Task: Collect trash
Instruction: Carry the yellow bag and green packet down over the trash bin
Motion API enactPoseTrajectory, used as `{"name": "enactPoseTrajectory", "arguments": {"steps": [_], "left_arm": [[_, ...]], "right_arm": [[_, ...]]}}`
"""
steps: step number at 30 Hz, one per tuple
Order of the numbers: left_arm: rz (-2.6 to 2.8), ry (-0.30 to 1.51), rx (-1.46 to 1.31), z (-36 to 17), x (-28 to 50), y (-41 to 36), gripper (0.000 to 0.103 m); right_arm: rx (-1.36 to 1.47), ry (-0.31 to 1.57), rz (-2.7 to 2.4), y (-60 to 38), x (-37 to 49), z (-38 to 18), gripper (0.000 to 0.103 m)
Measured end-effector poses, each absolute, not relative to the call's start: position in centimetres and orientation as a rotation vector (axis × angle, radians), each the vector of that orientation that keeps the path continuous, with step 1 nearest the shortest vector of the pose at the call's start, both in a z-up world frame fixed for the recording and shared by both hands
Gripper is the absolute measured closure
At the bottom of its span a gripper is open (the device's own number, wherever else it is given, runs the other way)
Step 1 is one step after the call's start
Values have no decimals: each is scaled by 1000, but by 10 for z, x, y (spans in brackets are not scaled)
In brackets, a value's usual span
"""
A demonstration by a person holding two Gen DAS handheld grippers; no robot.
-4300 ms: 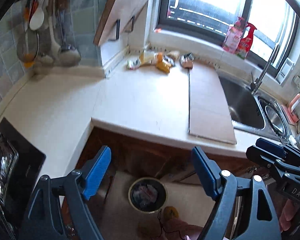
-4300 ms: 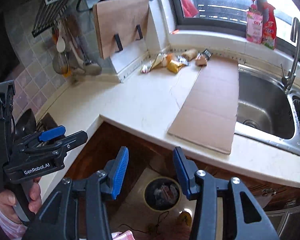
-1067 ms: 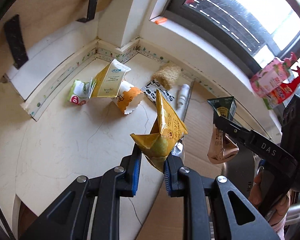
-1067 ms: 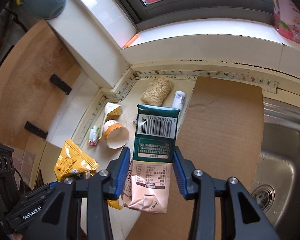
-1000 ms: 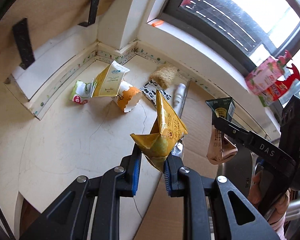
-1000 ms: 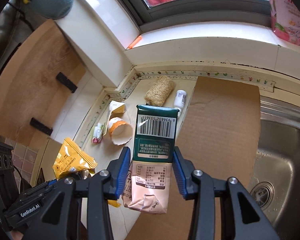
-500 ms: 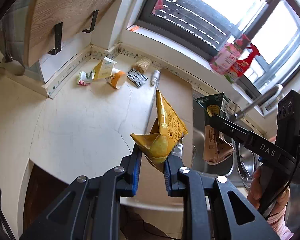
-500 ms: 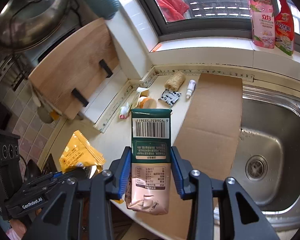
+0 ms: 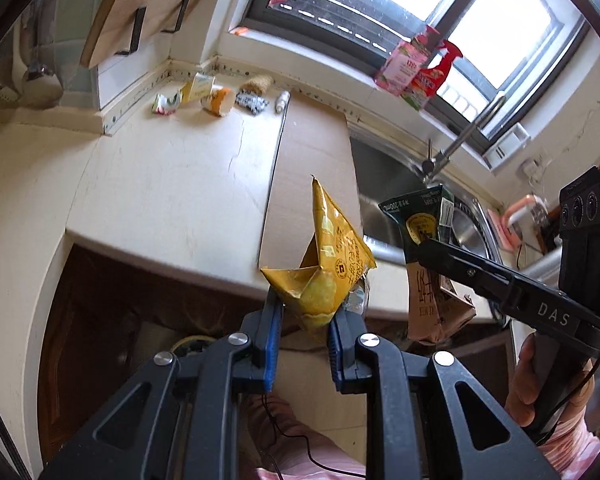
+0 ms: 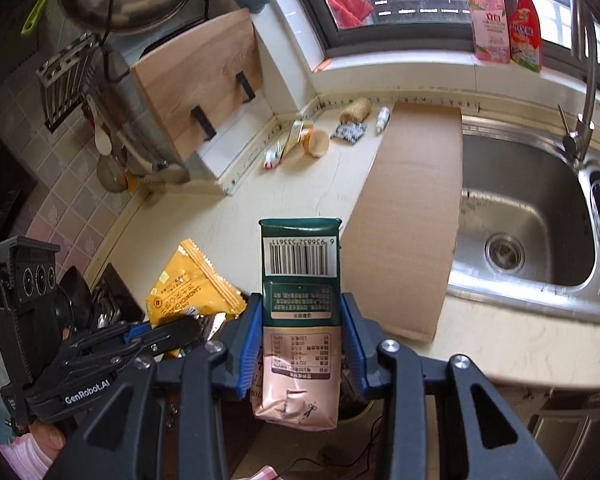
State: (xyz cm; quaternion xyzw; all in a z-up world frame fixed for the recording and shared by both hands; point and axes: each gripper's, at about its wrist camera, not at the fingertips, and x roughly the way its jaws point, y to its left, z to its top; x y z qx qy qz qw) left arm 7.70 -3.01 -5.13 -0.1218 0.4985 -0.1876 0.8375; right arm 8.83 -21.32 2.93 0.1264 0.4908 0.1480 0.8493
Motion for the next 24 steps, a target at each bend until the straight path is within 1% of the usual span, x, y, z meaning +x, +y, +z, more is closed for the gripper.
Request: {"name": "enactPoseTrajectory", "arguments": {"steps": [6,11,18,24], "left_arm": [[-383,1106,-210,-90,47,-19,85],[-297,1147,-157,-133,36,-8,84],[-182,1232,-181,-209,33,5,84],[-97,1316,-230,-287,34,7,84]], "right_arm": [[266,1123,315,-196,52,-9,65],[219,1198,332,-182,44,-52,65],[190,1301,406,-163,52,-126,65],[84,1293,458,-142,68,-195,65]]}}
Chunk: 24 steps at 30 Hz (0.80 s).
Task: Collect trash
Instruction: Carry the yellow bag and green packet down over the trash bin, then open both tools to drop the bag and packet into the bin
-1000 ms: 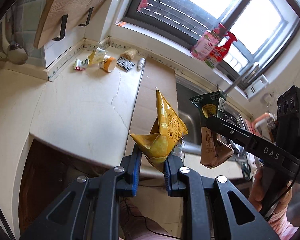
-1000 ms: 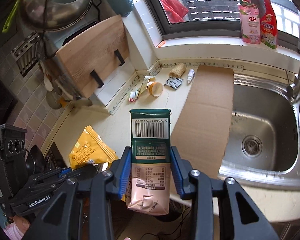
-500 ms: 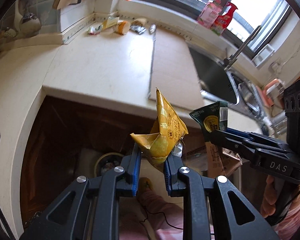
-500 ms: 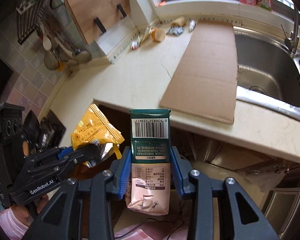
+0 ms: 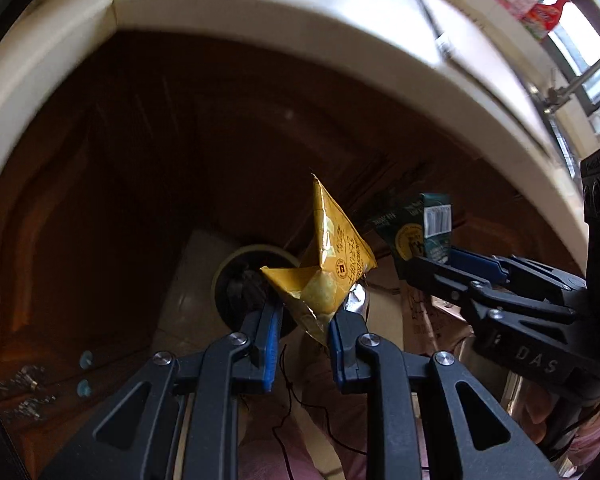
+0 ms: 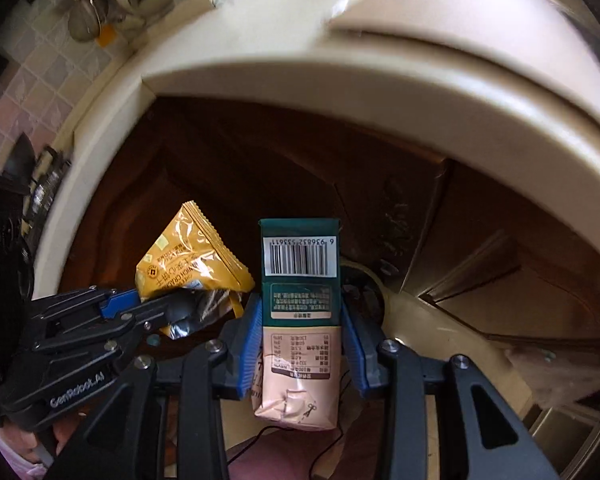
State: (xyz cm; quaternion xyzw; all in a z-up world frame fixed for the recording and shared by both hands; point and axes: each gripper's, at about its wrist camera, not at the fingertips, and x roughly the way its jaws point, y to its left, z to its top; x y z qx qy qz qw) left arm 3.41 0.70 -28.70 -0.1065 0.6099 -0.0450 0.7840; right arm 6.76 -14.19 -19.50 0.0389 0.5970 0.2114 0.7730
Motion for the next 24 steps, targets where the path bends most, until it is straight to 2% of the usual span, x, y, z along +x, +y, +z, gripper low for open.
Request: {"name": "enactPoseTrajectory", "arguments": {"steps": [7,10,11,12,14,15,18,22,24], "left_arm": [[5,1379,-232,-392,42,13,79],[30,1392,-251,-440,42,19,71],[43,1413,-254,-462,43,21,64],[63,1430,-256,-479,43,23,57],[97,1439,-270,-505,44,29,54],[117,1445,-272,-516,42,33,52],[165,1445,-277,-537,37,42,43],[189,1454,-266,-547,27,44,42],[201,1458,-258,-545,23,47,38]], "right_arm": [[-94,1293,563,-113,82,-287,65],[-137,1312,597,-110,87,-334,64],[-140,1331,607,-110,91,-349,66],[-199,1252,567,-106,91,-364,58],[-321,1062,544,-91,92,-392,39],[-370,1011,564,-82,96,-413,34],[-395,1098,607,-59,118,-479,33],[-368,1122,613,-37,128,-540,33],[-362,1130,617,-25,130,-564,33]]}}
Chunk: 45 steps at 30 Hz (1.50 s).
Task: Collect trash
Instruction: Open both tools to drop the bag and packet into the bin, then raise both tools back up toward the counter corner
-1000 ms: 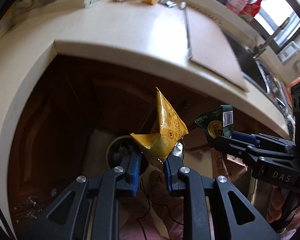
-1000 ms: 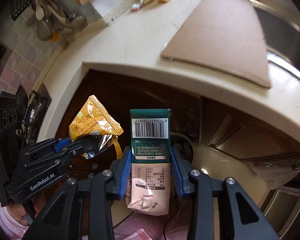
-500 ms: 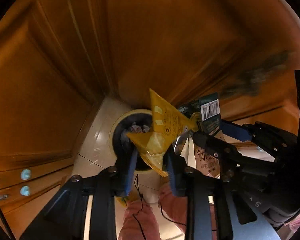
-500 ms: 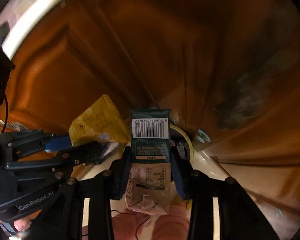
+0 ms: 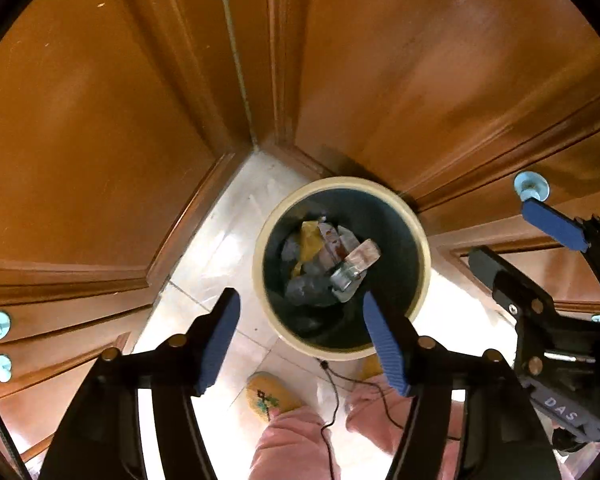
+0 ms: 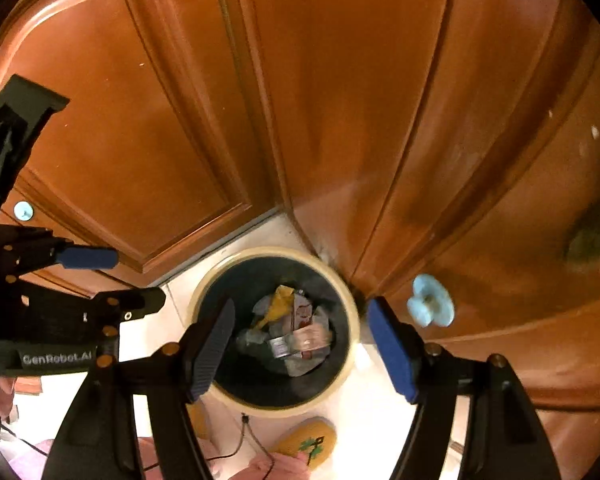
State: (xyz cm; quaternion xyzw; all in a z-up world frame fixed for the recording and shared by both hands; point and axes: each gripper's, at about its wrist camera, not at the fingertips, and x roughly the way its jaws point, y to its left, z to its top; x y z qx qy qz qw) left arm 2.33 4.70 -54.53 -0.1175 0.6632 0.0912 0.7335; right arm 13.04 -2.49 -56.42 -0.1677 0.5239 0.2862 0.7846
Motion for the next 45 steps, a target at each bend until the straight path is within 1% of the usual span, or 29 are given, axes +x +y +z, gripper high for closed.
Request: {"name": "enactPoseTrajectory", "arguments": {"steps": [4,7,10,13,16,20,24,28,30,38,41,45], "left_arm": [[210,1448,-237,-531,22,50,37],[211,1436,-223,-507,21,46,37],[212,1419,-204,-472,18,40,37],[209,1400,-183,-430,18,39,36],[208,1375,-178,-382,18,40,33],[185,1334,-150,-316,19,35,31],[165,1269,-103,-253,23,29,27],[140,1207,-74,-200,29,25,26],[128,1176,-57,-179,34,22,26],[91,1062,-15,-111,57,5,24],[82,1014,0,-95,67,-4,21],[56,965,32,-75,77,-16,20]], "right_arm": [[-353,1130,619,-2,134,-595,33],[-355,1131,626,14,138,-606,33],[-377,1117,631,35,142,-606,33],[-397,1096,632,46,151,-597,33],[-430,1074,634,60,155,-582,33],[-445,1033,631,59,140,-552,33],[-434,974,621,63,133,-526,33],[-408,915,590,51,153,-500,33],[-394,890,569,46,154,-490,33],[-339,796,480,22,157,-494,33],[-341,750,441,9,155,-497,33],[-317,717,411,-28,170,-487,33]]}}
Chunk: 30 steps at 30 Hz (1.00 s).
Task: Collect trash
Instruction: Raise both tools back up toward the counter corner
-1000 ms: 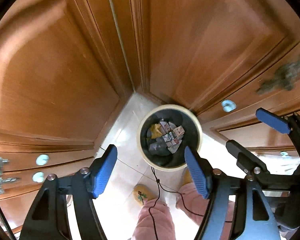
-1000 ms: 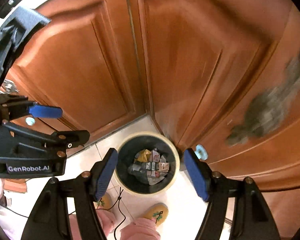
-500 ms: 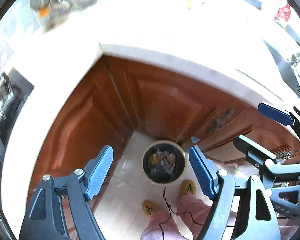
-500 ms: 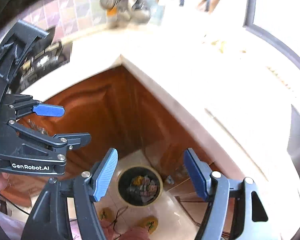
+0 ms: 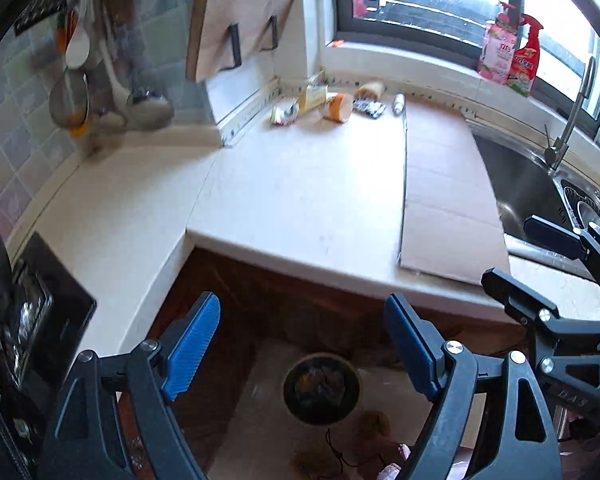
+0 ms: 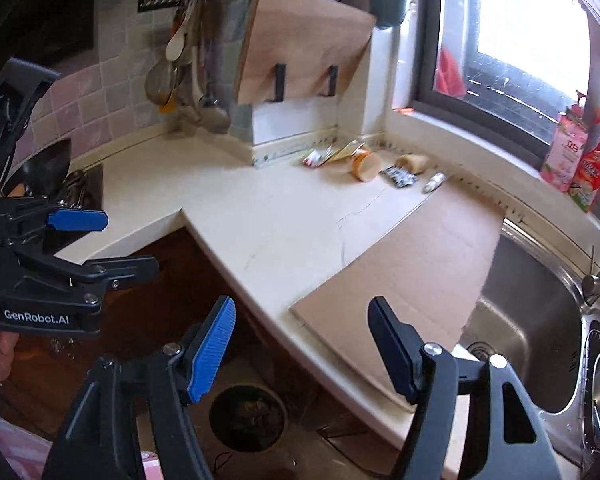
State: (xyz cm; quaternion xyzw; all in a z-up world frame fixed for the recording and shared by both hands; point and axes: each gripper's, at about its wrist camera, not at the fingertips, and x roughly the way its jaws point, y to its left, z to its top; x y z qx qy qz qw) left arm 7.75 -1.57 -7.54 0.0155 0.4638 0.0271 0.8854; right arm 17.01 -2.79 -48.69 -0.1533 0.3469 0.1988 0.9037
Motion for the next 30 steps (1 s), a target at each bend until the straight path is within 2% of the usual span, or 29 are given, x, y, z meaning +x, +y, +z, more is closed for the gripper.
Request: {"name": "enactPoseTrajectory", "arguments": {"steps": [11,23,30], "left_arm": [[38,894,98,-36,149,-48,14],[110,927,67,-31,289,-37,14],[147,961,40,-65,367,-19,16]], "right_arm": [[-253,740,365,-90,243,-455,33],[-83,838,469,-182,359,-407,34],[33,935,502,-170,429,-464,34]]}}
